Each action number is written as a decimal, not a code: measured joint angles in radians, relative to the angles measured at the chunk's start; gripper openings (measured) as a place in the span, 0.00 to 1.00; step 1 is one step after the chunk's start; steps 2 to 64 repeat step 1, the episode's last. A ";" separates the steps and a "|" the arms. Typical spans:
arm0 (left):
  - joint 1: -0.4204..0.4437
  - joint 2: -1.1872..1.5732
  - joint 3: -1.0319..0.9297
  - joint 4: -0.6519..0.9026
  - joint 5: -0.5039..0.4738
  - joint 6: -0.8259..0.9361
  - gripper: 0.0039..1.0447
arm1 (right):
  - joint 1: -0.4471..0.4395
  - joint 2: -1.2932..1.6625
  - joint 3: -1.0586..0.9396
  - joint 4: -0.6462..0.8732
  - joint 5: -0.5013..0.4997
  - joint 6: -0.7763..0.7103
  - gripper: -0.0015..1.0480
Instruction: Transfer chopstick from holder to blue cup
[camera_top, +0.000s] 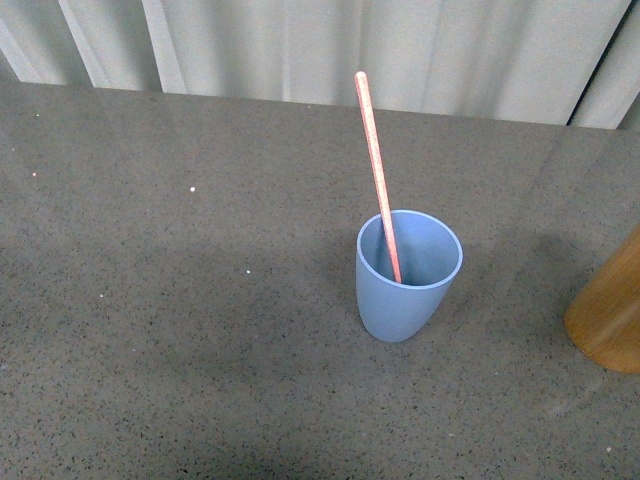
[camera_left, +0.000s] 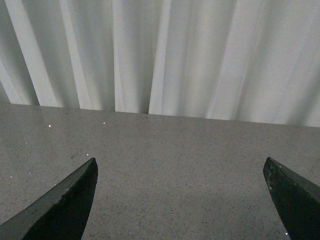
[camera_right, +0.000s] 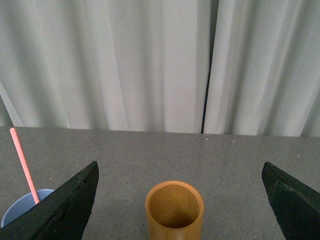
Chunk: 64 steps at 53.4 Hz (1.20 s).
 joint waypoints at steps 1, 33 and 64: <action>0.000 0.000 0.000 0.000 0.000 0.000 0.94 | 0.000 0.000 0.000 0.000 0.000 0.000 0.90; 0.000 0.000 0.000 0.000 0.000 0.000 0.94 | 0.000 0.000 0.000 0.000 0.000 0.000 0.90; 0.000 0.000 0.000 0.000 0.000 0.000 0.94 | 0.000 0.000 0.000 0.000 0.000 0.000 0.90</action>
